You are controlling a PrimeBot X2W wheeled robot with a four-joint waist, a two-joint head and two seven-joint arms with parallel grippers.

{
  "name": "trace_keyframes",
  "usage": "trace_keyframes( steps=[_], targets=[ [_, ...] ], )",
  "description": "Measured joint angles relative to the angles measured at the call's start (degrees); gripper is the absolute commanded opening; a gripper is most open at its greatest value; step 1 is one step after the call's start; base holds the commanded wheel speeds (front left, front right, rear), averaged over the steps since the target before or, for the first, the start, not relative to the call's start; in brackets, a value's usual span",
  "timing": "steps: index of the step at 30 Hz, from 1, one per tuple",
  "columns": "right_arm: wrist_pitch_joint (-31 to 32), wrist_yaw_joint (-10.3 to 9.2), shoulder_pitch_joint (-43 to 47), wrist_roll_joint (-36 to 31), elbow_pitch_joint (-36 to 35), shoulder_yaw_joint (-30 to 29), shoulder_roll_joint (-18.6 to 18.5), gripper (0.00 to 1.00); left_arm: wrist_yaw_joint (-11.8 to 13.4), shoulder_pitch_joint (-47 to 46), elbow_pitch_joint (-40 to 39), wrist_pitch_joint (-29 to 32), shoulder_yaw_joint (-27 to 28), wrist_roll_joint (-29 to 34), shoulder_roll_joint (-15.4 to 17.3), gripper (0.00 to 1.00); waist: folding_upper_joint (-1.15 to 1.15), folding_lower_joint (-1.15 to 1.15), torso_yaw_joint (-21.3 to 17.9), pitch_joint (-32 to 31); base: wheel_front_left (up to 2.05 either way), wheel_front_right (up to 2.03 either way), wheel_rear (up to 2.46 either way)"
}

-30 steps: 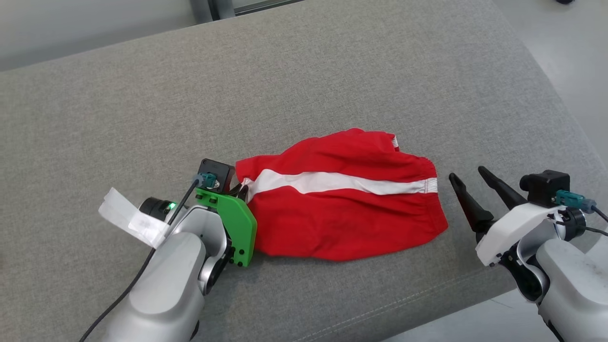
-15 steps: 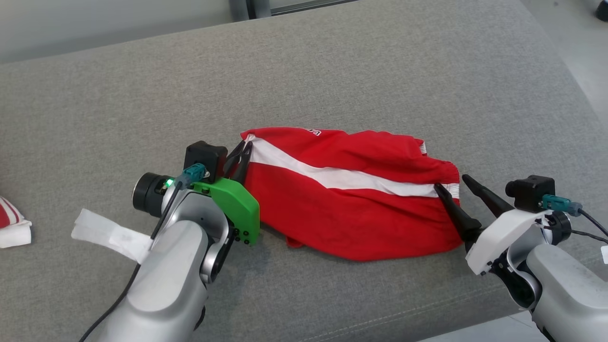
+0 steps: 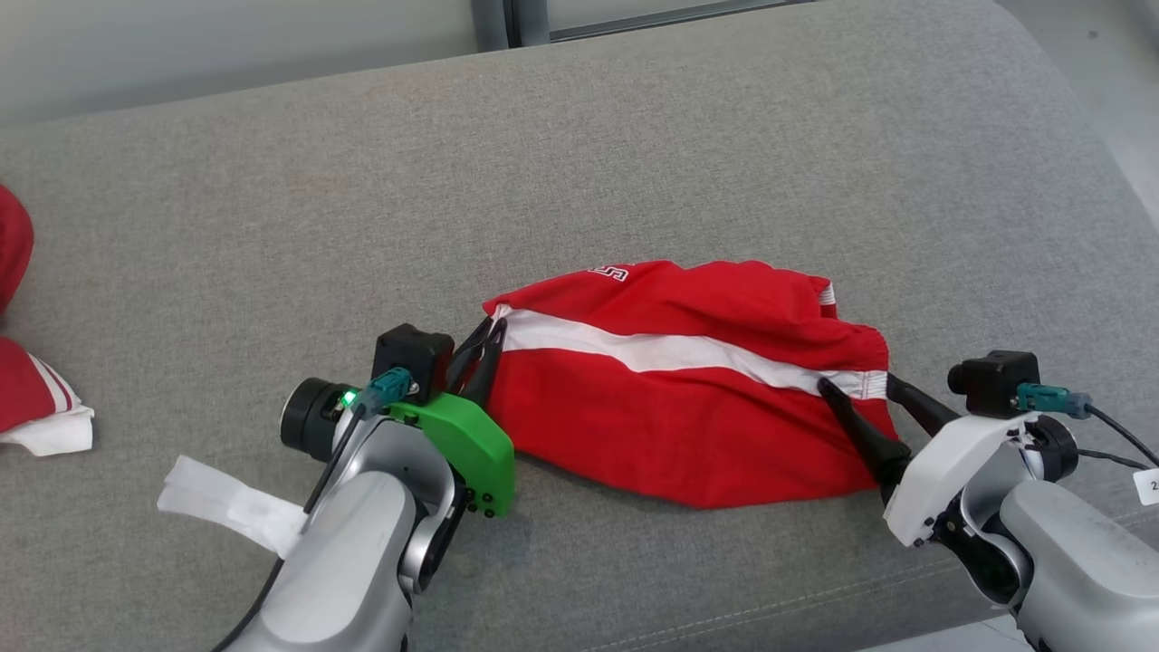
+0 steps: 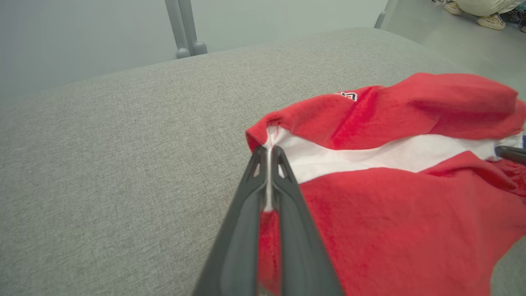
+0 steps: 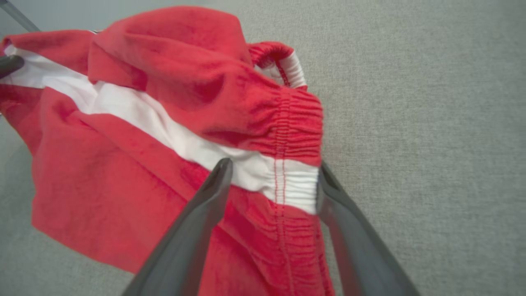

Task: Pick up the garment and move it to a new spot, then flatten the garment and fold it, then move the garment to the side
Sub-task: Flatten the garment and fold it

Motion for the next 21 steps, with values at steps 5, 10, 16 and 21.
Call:
trace_keyframes(
  steps=[5,10,16,21],
  targets=[
    [-0.79,0.00,0.00,0.97,-2.19,0.81,-0.83,0.00,0.48,1.55,-0.19,-0.93,0.30,-0.79,0.00,0.00,0.00,0.00,-0.19,-0.92,0.00,0.00,0.00],
    [-2.34,0.00,-0.02,3.46,-6.24,0.22,-1.03,0.00,0.91,3.37,-1.03,-2.00,1.77,-2.66,-0.01,0.00,0.00,0.00,-0.52,-2.29,0.00,0.00,0.00],
    [-3.92,0.00,-1.63,4.50,-12.27,-4.16,-1.93,0.00,0.91,3.79,-5.17,-4.67,5.72,-6.57,0.00,0.00,0.00,0.00,-0.77,-4.44,0.00,0.00,0.00],
    [-4.16,0.00,-4.64,4.12,-16.79,-9.11,-2.24,0.00,0.90,3.69,-9.95,-7.50,9.14,-9.53,-0.02,0.00,0.00,0.00,-0.74,-6.07,0.00,0.00,0.00]
  ],
)
